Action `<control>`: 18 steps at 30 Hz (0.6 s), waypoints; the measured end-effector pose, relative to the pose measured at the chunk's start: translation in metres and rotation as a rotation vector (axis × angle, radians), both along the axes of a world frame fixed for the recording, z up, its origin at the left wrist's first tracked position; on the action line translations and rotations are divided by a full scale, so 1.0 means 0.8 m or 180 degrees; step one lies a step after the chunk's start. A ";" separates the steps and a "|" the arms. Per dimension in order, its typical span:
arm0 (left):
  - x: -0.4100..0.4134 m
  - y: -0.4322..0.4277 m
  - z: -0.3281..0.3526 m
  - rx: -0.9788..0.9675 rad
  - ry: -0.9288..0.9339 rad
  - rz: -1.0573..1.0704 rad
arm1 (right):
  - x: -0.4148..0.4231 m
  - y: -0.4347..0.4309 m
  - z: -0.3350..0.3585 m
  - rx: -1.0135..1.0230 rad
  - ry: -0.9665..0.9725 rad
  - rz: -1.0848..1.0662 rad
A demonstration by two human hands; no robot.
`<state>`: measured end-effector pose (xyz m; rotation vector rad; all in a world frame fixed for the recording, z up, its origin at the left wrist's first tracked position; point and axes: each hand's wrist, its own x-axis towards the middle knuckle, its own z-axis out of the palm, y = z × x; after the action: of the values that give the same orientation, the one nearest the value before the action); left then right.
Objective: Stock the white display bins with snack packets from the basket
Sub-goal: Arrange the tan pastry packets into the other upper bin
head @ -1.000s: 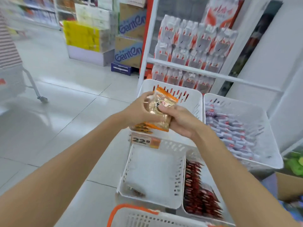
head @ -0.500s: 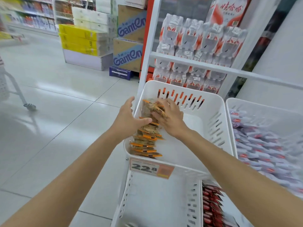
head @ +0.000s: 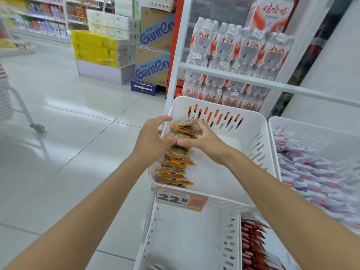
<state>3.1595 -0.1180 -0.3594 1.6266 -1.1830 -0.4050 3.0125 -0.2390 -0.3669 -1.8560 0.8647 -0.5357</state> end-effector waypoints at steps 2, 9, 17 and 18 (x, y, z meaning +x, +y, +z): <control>-0.001 -0.001 -0.003 -0.0015 0.0037 0.0061 | 0.003 0.003 -0.004 0.0050 -0.0223 0.0031; -0.003 0.002 -0.009 -0.0063 0.0714 0.0011 | 0.000 0.001 -0.005 0.0301 -0.0112 0.0291; -0.004 0.002 -0.011 -0.0144 0.0838 -0.0008 | 0.015 0.007 0.004 -0.0219 -0.0512 -0.0128; -0.003 0.002 -0.012 -0.0138 0.0830 -0.0007 | 0.013 0.004 0.004 -0.0168 -0.0553 -0.0078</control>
<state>3.1570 -0.1165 -0.3687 1.4845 -0.9901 -0.5705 3.0229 -0.2360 -0.3637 -1.8179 0.7645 -0.7299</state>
